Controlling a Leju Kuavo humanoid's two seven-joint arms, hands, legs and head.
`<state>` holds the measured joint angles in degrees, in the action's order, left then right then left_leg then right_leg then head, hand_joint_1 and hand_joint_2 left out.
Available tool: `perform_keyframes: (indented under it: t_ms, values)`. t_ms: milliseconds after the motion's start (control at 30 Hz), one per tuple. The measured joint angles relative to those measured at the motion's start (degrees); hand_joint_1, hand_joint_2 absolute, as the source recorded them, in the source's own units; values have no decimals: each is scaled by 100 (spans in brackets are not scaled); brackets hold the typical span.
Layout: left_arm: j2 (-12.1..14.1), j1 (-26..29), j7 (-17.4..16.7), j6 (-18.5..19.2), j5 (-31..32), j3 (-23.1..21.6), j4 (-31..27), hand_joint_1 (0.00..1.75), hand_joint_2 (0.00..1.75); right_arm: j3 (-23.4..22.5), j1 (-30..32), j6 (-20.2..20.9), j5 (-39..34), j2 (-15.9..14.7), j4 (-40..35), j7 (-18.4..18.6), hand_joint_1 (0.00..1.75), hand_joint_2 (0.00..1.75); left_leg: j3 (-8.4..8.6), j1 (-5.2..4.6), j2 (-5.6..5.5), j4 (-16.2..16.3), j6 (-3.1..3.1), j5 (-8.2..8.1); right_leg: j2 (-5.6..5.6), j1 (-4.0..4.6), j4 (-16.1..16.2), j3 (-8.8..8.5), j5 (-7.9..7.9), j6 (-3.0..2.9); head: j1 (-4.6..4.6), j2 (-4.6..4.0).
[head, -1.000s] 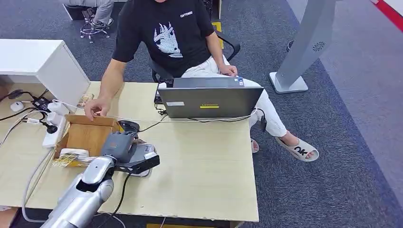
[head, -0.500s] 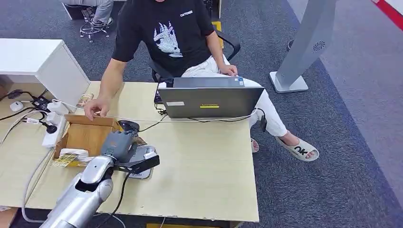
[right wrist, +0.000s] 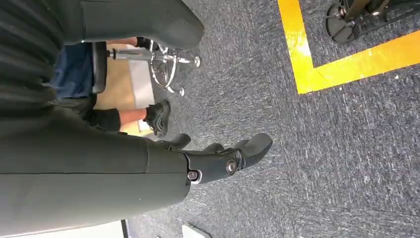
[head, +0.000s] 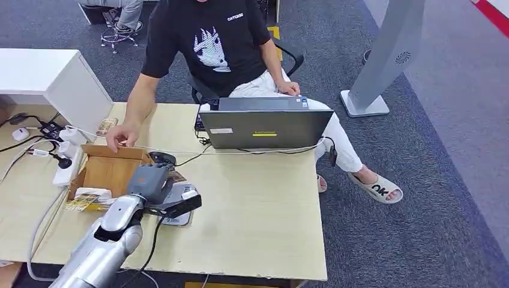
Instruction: Pass the card to the sensor for recognition and then transmit it.
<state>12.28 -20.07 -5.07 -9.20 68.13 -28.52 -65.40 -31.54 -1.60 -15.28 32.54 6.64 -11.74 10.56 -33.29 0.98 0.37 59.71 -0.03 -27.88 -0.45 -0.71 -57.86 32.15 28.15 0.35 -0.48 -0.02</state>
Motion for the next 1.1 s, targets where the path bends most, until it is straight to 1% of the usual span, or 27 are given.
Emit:
perform_keyframes:
  t_ms: [533,833,967,1100]
  values:
    - [28,5,9,-26,-15,33,-221,175,175,-4,0,-7,24,0,0,-42,0,175,-3,0,0,0,0,0,0,0,0,2,0,0,0,0]
    - [52,6,28,-127,-15,74,-372,175,175,-11,1,-9,50,4,0,-66,0,175,-3,0,0,0,0,0,0,0,0,3,0,0,0,0]
    - [112,-3,98,-308,35,177,-674,175,175,-48,-1,-50,114,11,0,-81,0,175,-3,0,0,0,0,0,0,0,0,4,0,0,0,0]
    - [278,-167,-31,-310,348,276,-973,175,175,-94,-1,-87,166,28,0,-79,0,175,-4,1,0,0,-1,2,1,1,-1,6,-1,0,0,0]
